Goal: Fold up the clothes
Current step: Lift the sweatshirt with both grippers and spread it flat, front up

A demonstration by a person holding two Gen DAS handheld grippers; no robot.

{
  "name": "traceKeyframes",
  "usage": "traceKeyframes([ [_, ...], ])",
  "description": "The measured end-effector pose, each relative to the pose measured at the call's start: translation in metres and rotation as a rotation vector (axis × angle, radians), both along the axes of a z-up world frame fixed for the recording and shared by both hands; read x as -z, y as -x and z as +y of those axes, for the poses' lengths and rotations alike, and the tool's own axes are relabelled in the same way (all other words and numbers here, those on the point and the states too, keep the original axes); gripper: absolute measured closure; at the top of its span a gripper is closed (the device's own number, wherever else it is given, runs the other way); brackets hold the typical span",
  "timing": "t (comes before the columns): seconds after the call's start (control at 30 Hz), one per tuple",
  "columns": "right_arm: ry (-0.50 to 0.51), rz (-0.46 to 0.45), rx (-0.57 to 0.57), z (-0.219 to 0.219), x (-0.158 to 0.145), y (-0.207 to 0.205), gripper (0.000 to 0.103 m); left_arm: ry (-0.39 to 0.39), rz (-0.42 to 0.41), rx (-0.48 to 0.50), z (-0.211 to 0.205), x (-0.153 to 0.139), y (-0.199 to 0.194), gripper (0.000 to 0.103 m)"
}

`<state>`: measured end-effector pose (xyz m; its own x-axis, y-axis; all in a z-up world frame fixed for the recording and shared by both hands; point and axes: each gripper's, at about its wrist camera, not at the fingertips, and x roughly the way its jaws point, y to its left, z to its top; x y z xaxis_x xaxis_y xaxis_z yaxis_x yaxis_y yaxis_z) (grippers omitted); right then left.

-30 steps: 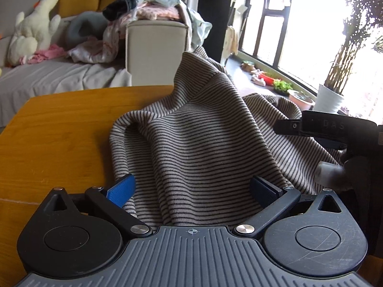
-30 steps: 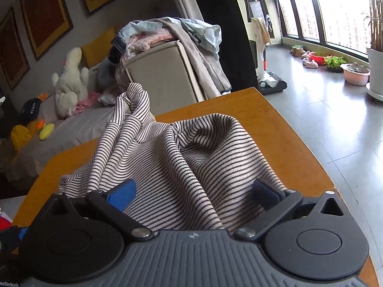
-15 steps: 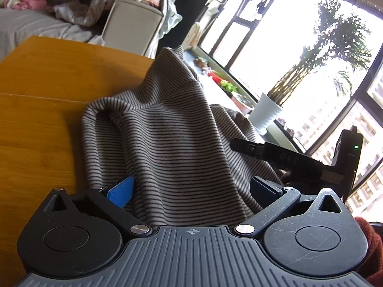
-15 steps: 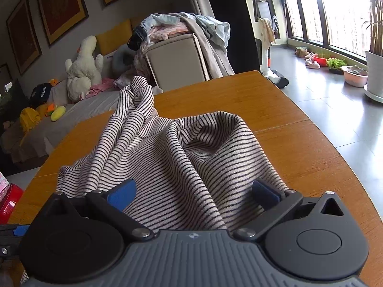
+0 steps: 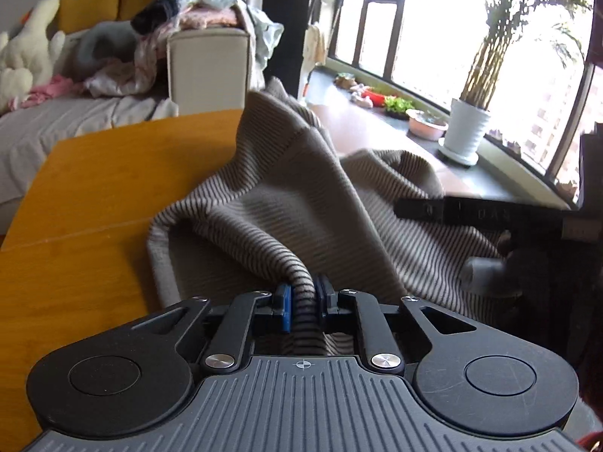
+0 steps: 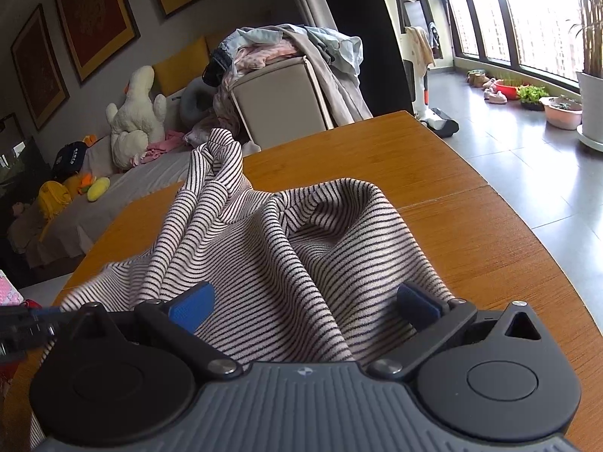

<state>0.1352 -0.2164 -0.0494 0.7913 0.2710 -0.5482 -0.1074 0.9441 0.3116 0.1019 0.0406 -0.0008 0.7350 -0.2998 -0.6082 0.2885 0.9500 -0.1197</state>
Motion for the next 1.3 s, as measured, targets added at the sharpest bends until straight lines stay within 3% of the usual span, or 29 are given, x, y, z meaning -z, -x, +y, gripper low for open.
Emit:
traceKeyframes([
  [0.1, 0.013, 0.017, -0.012, 0.001, -0.001, -0.003, 0.000, -0.004, -0.119, -0.107, 0.031, -0.030, -0.020, 0.089],
  [0.13, 0.017, 0.023, -0.016, 0.001, -0.002, -0.004, 0.000, -0.019, -0.169, -0.158, 0.043, -0.040, -0.028, 0.095],
  [0.17, 0.021, 0.031, -0.019, 0.001, -0.002, -0.006, 0.000, -0.067, -0.229, -0.235, 0.058, -0.048, -0.037, 0.095],
  [0.23, 0.029, 0.049, -0.025, 0.001, -0.003, -0.010, 0.000, -0.135, -0.275, -0.353, 0.085, -0.054, -0.053, 0.095],
  [0.33, 0.053, 0.096, -0.054, 0.002, -0.007, -0.018, 0.000, -0.081, -0.180, -0.368, 0.114, -0.053, -0.067, 0.091],
  [0.37, 0.073, 0.117, -0.073, 0.003, -0.009, -0.022, 0.000, -0.058, -0.148, -0.365, 0.123, -0.053, -0.070, 0.076],
  [0.4, 0.093, 0.138, -0.093, 0.005, -0.011, -0.026, 0.000, -0.006, -0.118, -0.312, 0.120, -0.053, -0.065, 0.063],
  [0.43, 0.126, 0.158, -0.119, 0.008, -0.012, -0.029, 0.000, 0.020, -0.105, -0.263, 0.112, -0.053, -0.059, 0.036],
  [0.47, 0.174, 0.175, -0.152, 0.013, -0.013, -0.031, 0.000, 0.046, -0.091, -0.211, 0.103, -0.052, -0.051, 0.017],
  [0.53, 0.268, 0.178, -0.210, 0.022, -0.012, -0.030, 0.000, 0.066, -0.059, -0.071, 0.071, -0.046, -0.037, 0.007],
  [0.6, 0.283, 0.160, -0.223, 0.023, -0.012, -0.024, 0.000, 0.062, -0.029, 0.054, 0.038, -0.036, -0.027, 0.006],
  [0.67, 0.269, 0.116, -0.208, 0.019, -0.017, -0.016, 0.004, -0.045, -0.024, 0.129, 0.006, -0.019, -0.016, 0.005],
  [0.73, 0.283, 0.022, -0.195, 0.016, -0.029, -0.004, 0.025, -0.169, -0.034, 0.184, -0.018, -0.002, -0.004, 0.005],
  [0.8, 0.314, -0.092, -0.203, 0.020, -0.047, 0.008, 0.037, -0.281, -0.045, 0.217, -0.028, 0.016, 0.005, 0.008],
  [0.83, 0.327, -0.139, -0.211, 0.024, -0.055, 0.013, 0.051, -0.311, -0.034, 0.226, -0.027, 0.026, 0.008, 0.029],
  [0.87, 0.334, -0.165, -0.226, 0.029, -0.062, 0.016, 0.058, -0.333, -0.027, 0.235, -0.026, 0.034, 0.011, 0.048],
  [0.9, 0.334, -0.174, -0.249, 0.036, -0.066, 0.016, 0.067, -0.310, -0.045, 0.252, -0.022, 0.035, 0.014, 0.056],
  [0.93, 0.329, -0.174, -0.276, 0.043, -0.068, 0.015, 0.069, -0.324, -0.049, 0.252, -0.021, 0.033, 0.014, 0.083],
  [0.97, 0.324, -0.174, -0.303, 0.050, -0.070, 0.013, 0.069, -0.338, -0.056, 0.247, -0.019, 0.031, 0.013, 0.093],
  [1.07, 0.338, -0.170, -0.333, 0.073, -0.062, 0.004, 0.068, -0.396, -0.143, 0.131, 0.004, 0.011, -0.006, 0.093],
  [1.1, 0.342, -0.171, -0.336, 0.082, -0.058, -0.001, 0.060, -0.415, -0.171, 0.093, 0.011, 0.005, -0.012, 0.093],
  [1.13, 0.343, -0.168, -0.339, 0.089, -0.053, -0.006, 0.044, -0.434, -0.200, 0.054, 0.019, -0.002, -0.018, 0.093],
  [1.2, 0.341, -0.145, -0.343, 0.102, -0.041, -0.020, 0.033, -0.473, -0.254, -0.058, 0.041, -0.016, -0.038, 0.093],
  [1.23, 0.348, -0.125, -0.345, 0.107, -0.035, -0.028, 0.033, -0.492, -0.279, -0.129, 0.055, -0.022, -0.051, 0.093],
  [1.27, 0.357, -0.105, -0.355, 0.111, -0.029, -0.035, 0.037, -0.498, -0.291, -0.201, 0.071, -0.028, -0.066, 0.093],
  [1.3, 0.364, -0.088, -0.378, 0.113, -0.025, -0.043, 0.073, -0.484, -0.274, -0.248, 0.085, -0.030, -0.079, 0.093],
])
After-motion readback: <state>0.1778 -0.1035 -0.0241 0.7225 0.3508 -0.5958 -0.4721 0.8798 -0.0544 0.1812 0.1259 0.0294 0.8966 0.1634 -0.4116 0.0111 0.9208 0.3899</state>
